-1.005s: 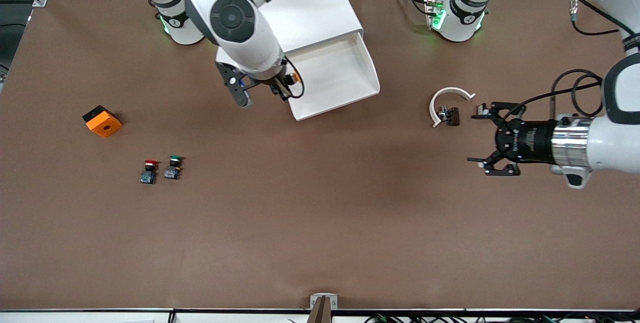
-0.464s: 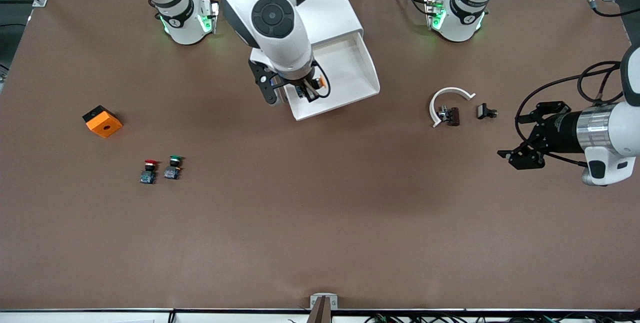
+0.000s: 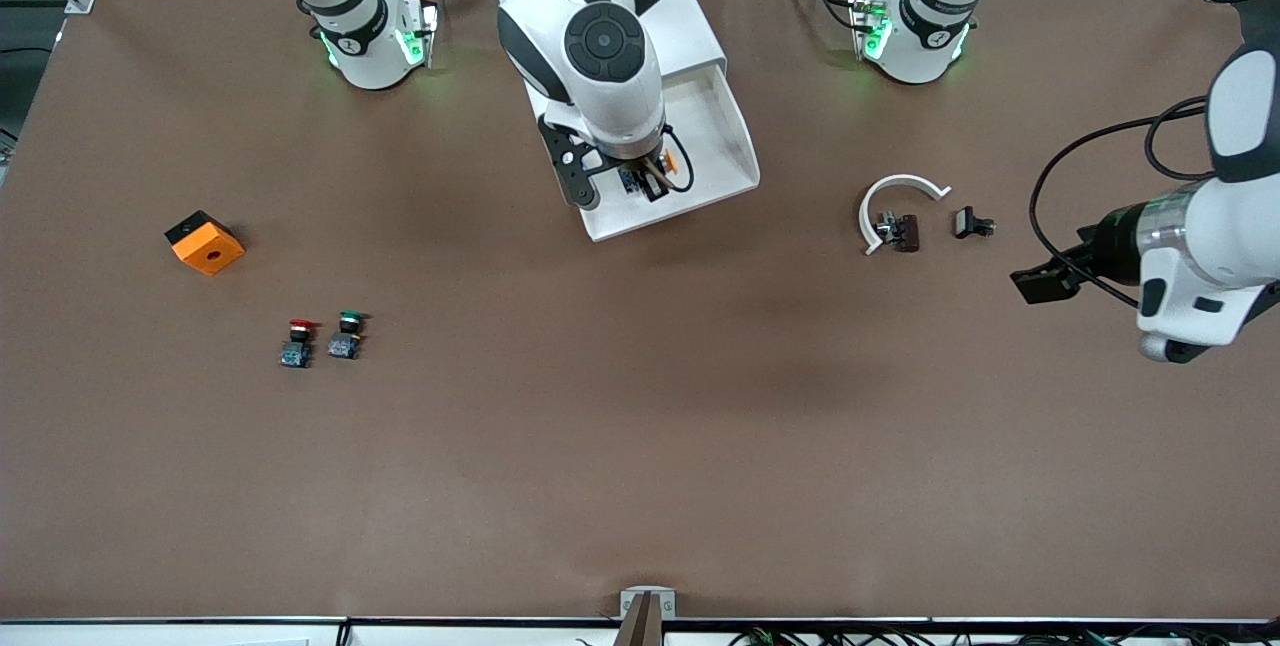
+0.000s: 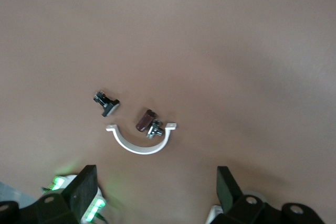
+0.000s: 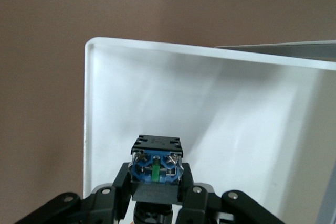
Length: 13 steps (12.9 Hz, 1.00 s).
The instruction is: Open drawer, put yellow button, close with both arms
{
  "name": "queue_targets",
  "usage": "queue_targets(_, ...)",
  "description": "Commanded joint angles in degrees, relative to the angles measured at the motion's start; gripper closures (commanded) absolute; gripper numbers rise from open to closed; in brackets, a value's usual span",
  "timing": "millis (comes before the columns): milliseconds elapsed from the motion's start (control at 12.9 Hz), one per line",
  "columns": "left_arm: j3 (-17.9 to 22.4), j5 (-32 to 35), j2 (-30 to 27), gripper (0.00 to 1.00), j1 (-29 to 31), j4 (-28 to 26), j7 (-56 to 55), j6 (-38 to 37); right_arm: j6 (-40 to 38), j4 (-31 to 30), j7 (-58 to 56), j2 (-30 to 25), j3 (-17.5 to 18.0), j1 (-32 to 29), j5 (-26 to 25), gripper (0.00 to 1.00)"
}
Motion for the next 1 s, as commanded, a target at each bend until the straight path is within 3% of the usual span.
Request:
queue_targets(0,-0.4,1.6,-3.4,0.00,-0.1,-5.7,5.6,2.3,-0.6,1.8,0.7,1.1,-0.7,0.7,0.6,0.64)
queue_targets(77,-0.5,1.6,-5.5,0.00,-0.1,-9.1,6.4,4.8,-0.5,1.8,0.7,1.1,-0.8,1.4,0.5,0.59)
queue_targets(155,-1.2,1.6,-7.9,0.00,-0.1,-13.4,7.0,8.0,-0.5,1.8,0.6,1.1,-0.7,1.5,0.6,0.48)
queue_targets(232,-1.7,1.6,-10.6,0.00,-0.1,-18.4,7.2,12.0,-0.7,1.8,0.5,1.1,-0.7,1.4,0.9,0.18)
queue_targets(309,-2.4,1.5,-12.6,0.00,-0.1,-22.3,7.5,15.1,-0.7,1.8,0.5,1.1,-0.7,1.4,1.0,0.00)
queue_targets(696,-9.6,1.5,-13.1,0.00,-0.3,-30.9,6.4,27.7,-1.6,3.6,0.4,0.3,-0.7,1.2,1.3,0.00)
queue_targets(928,-15.1,1.4,-12.5,0.00,-1.6,-36.2,0.9,34.8,-7.6,5.2,-1.6,-2.9,-0.9,0.3,1.4,0.00)
